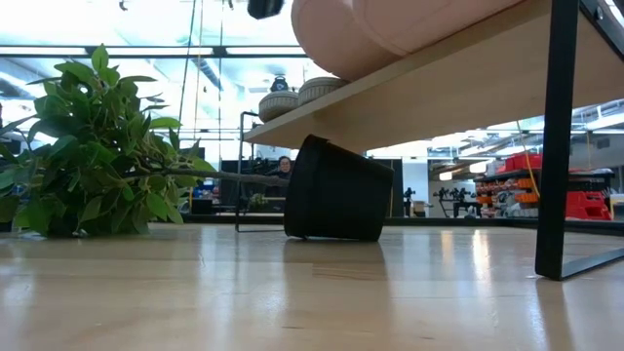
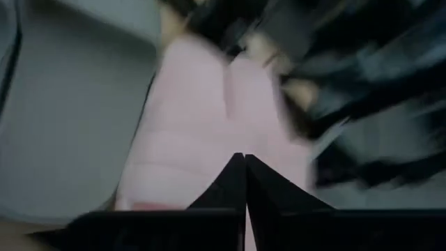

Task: Pick and place slides into the shelf
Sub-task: Put the pink slide on the shelf

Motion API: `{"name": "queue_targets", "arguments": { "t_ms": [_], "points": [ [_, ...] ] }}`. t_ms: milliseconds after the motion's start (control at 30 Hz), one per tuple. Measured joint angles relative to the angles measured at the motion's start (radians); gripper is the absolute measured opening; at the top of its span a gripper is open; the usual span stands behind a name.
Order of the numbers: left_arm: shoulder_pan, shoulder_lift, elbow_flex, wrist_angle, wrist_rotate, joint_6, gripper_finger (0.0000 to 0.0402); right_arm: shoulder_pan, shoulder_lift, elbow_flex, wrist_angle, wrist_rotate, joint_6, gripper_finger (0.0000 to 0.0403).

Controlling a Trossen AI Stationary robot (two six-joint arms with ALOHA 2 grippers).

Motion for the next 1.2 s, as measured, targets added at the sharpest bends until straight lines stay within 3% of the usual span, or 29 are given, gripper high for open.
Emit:
{"name": "queue_targets", "arguments": {
  "t_ms": [100,200,467,1200],
  "points": [
    [0.000,0.096,0.118,-0.216,0.024,0.040,0.0011,0.009,0.000,0.000,-0.001,0.000,0.013,0.0001],
    [0.000,0.166,0.193,-0.324,0.031,0.057,0.0015,0.016,0.000,0.000,-0.003,0.000,0.015,0.0001],
    [0.003,0.257,0.234,-0.313,0.041,0.071,0.0011,0.015,0.000,0.000,0.003,0.001,0.015,0.0002],
    [0.029,0.309,0.237,-0.343,0.060,0.136,0.0006,0.015,0.000,0.000,0.018,0.001,-0.001,0.0002]
  ]
}}
